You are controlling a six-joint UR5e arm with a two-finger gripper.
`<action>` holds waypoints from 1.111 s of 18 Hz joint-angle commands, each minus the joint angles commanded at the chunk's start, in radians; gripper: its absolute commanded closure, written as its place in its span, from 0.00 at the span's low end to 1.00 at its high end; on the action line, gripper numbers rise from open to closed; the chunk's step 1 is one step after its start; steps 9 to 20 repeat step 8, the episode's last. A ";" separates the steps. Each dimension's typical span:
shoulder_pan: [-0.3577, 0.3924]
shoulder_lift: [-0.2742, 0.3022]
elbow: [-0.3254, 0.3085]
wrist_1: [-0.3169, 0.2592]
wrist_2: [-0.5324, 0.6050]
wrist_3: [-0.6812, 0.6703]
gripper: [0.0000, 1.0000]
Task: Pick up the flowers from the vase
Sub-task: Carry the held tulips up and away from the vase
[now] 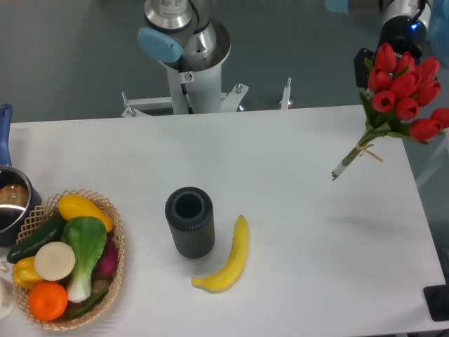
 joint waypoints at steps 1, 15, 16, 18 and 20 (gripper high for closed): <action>0.005 0.000 0.000 0.002 0.000 0.002 0.51; 0.023 0.000 -0.008 0.002 -0.002 0.002 0.51; 0.023 0.000 -0.008 0.002 -0.002 0.002 0.51; 0.023 0.000 -0.008 0.002 -0.002 0.002 0.51; 0.023 0.000 -0.008 0.002 -0.002 0.002 0.51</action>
